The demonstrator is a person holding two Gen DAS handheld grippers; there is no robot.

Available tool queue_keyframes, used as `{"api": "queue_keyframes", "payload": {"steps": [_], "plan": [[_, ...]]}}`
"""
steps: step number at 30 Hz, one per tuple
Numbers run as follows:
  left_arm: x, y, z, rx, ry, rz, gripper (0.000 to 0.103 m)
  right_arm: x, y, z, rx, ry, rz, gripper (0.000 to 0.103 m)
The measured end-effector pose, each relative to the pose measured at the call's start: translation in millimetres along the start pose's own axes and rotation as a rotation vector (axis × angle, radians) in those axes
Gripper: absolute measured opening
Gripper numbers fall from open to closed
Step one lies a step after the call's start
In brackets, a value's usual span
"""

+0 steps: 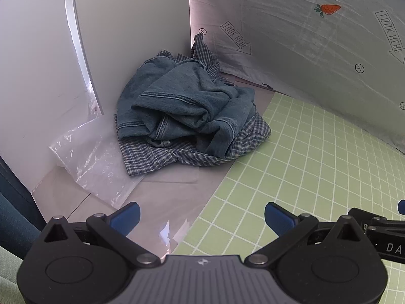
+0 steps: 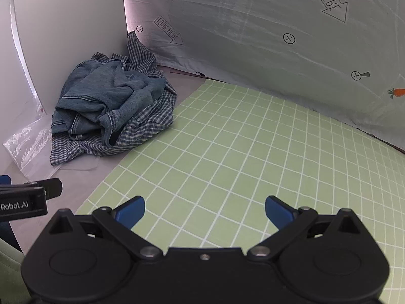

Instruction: Fold clothes

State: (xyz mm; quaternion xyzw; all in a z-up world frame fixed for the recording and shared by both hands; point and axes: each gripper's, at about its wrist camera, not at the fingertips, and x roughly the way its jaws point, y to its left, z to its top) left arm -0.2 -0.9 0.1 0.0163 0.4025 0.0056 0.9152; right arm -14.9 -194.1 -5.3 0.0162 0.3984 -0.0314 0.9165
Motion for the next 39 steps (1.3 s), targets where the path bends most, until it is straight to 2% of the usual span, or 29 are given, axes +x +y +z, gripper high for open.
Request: {"api": "queue_keyframes", "payload": {"steps": [39], "plan": [[-0.2, -2.6, -0.5, 0.014, -0.005, 0.006, 0.103, -0.5, -6.0, -1.7, 0.011, -0.009, -0.003, 0.102]]}}
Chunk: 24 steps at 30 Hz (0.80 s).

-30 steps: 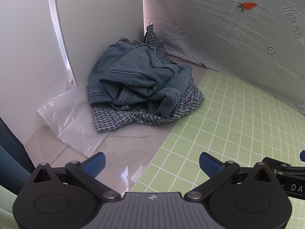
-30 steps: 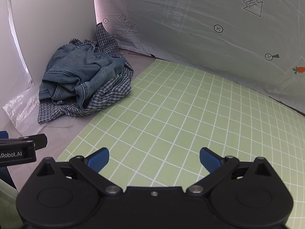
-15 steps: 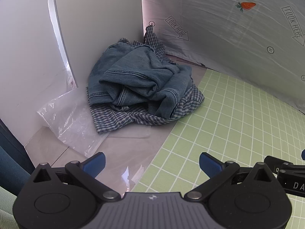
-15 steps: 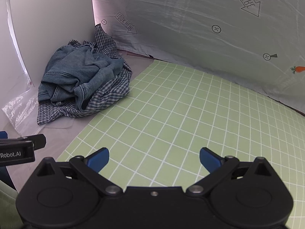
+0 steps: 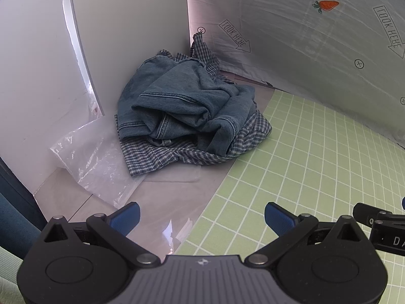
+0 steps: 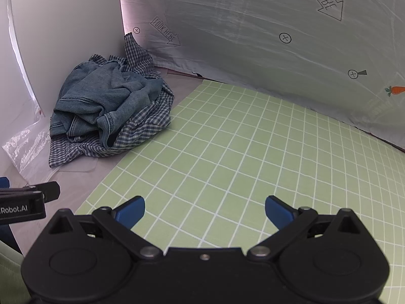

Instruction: Fold clothes

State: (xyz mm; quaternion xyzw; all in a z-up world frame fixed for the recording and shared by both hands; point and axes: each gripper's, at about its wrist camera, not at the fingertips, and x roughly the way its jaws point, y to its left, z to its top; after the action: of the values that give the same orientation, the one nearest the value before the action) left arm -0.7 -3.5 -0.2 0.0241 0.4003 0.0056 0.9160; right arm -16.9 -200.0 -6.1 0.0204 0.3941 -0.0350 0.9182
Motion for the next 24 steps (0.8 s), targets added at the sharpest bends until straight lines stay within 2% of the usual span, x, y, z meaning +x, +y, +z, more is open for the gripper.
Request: {"api": "queue_keyframes", "payload": {"steps": [24], "plan": [[3.1, -4.2, 1.2, 0.016, 0.009, -0.007, 0.103, 0.5, -5.9, 0.7, 0.015, -0.002, -0.012, 0.102]]}}
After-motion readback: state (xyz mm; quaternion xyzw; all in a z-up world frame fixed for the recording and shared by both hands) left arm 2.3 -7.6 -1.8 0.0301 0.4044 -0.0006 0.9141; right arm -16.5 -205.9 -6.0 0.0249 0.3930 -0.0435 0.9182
